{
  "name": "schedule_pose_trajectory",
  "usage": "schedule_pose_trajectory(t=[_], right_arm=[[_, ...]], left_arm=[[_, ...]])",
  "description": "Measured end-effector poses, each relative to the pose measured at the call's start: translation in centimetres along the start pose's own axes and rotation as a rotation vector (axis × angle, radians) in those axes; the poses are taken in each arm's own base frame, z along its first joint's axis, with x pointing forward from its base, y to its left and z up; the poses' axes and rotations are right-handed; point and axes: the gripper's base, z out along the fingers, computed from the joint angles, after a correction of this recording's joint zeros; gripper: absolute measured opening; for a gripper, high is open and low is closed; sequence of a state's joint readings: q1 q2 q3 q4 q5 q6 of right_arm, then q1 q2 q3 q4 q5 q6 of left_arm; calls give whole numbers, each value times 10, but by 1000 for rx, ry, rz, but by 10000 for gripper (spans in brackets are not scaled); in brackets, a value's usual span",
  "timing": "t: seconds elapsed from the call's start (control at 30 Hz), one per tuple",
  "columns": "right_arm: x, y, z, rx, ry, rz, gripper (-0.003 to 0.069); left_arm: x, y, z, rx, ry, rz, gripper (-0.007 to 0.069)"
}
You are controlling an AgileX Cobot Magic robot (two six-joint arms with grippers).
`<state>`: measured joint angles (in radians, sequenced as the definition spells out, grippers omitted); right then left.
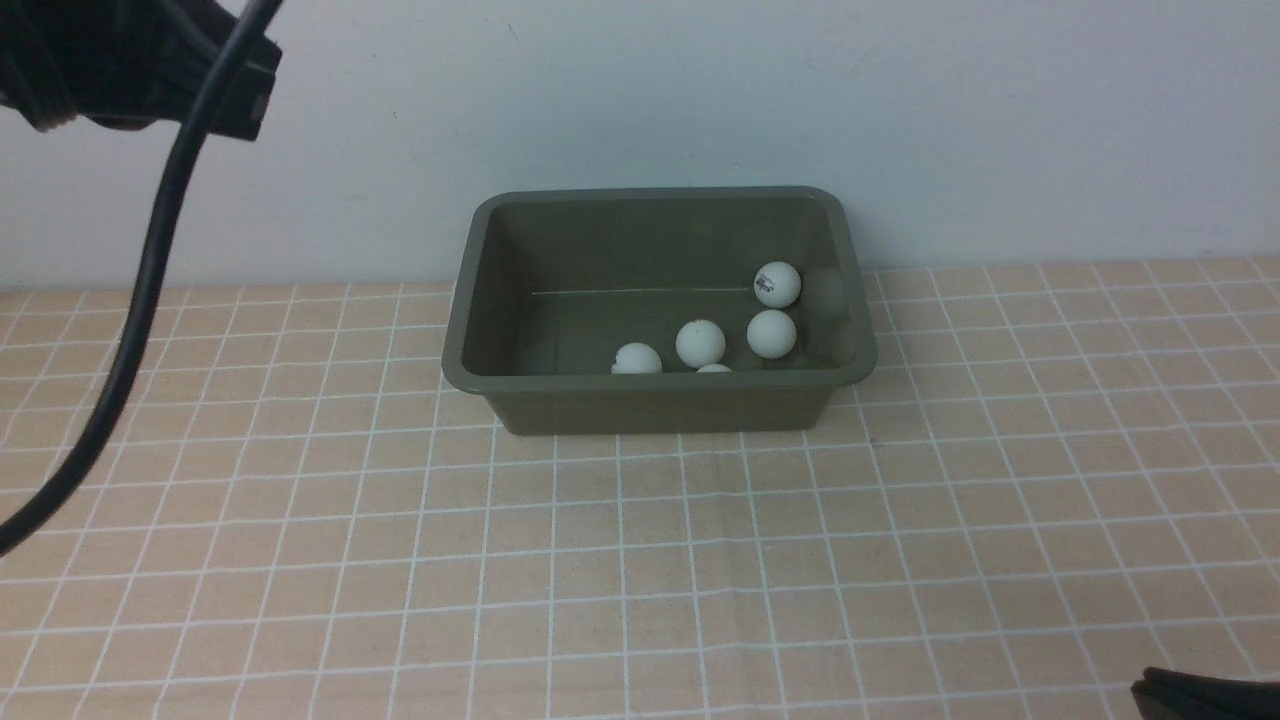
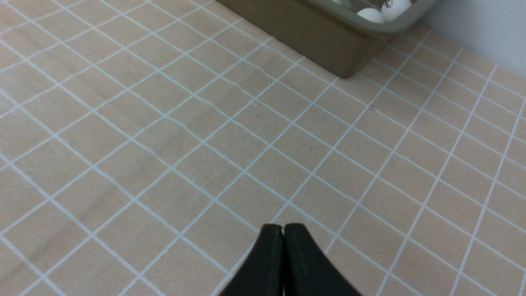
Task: Put the table tennis balls into the box on the light coffee tablecloth.
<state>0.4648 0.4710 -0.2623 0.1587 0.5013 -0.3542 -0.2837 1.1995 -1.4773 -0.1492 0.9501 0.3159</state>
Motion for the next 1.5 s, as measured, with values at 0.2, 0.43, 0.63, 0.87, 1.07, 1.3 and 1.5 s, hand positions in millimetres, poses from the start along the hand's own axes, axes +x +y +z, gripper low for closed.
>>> schedule_pose_trajectory(t=[0.2, 0.43, 0.63, 0.87, 1.07, 1.3, 1.5], right_arm=[[4, 1, 0, -14, 39, 0, -16], [8, 3, 0, -31, 83, 0, -16], [10, 4, -1, -42, 114, 0, -16], [10, 4, -1, -42, 114, 0, -16], [10, 4, -1, -42, 114, 0, -16], [10, 4, -1, -42, 114, 0, -16], [10, 4, -1, -42, 114, 0, -16]], left_arm=[[-3, -2, 0, 25, -29, -24, -69], [-3, -3, 0, 28, -30, -26, -69], [-3, -3, 0, 30, -31, -29, -69], [13, -9, -39, 10, -86, -26, -69], [74, -19, -120, -166, -219, -72, -69], [144, -35, -132, -374, -297, -120, -69], [188, -28, -85, -425, -249, -180, -69]])
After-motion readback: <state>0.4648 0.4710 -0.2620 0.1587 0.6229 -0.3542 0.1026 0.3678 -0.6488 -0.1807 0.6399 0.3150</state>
